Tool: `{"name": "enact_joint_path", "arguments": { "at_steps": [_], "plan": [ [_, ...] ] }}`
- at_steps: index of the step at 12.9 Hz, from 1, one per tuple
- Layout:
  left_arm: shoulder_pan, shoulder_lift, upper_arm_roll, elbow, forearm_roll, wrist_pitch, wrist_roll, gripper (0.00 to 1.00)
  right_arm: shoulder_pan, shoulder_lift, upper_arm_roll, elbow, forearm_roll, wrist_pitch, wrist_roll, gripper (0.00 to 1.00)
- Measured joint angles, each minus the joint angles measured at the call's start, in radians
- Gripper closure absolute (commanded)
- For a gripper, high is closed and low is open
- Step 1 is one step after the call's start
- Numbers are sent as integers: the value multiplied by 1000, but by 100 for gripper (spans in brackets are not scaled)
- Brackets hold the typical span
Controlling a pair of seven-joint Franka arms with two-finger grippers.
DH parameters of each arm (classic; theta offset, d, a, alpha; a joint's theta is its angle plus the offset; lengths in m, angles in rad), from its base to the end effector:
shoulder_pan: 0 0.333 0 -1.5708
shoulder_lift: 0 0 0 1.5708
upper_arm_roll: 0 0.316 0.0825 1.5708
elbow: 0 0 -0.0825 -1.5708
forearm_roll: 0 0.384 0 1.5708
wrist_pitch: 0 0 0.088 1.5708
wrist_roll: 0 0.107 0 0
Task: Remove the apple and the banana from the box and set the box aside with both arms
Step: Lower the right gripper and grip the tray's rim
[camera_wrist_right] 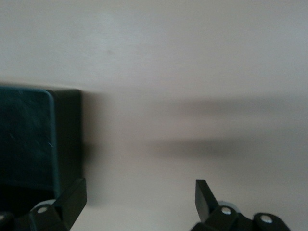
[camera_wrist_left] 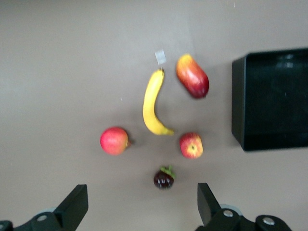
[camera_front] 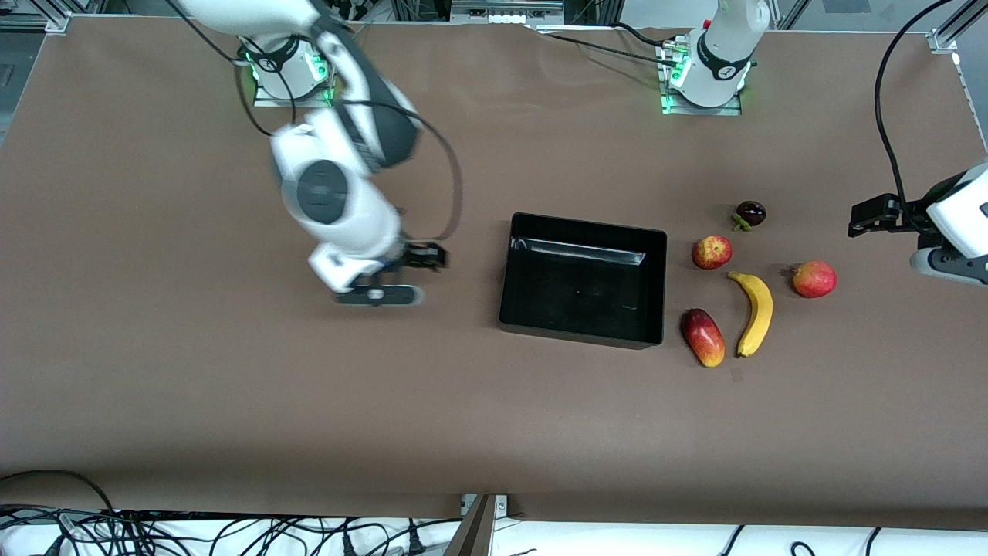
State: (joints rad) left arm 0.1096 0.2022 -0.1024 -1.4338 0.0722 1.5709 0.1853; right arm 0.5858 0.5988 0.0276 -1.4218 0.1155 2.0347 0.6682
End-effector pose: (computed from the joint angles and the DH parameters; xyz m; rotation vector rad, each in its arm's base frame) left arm 0.6133 0.0183 0.5715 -3.0822 0.2766 0.1064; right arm 0.5852 0.4154 0.3497 -3.0316 0.1680 0.0910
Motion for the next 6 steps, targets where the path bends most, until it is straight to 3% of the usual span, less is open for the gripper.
{"name": "enact_joint_path", "arguments": {
  "at_steps": [3,6],
  "plan": [
    [-62,-148,79,-242,-50,213,-62,0,125,79,-1,1,0,103,210,0],
    [-145,-210,189,-318,-57,232,-67,0,182,116,-1,2,0,130,330,0]
  ]
}}
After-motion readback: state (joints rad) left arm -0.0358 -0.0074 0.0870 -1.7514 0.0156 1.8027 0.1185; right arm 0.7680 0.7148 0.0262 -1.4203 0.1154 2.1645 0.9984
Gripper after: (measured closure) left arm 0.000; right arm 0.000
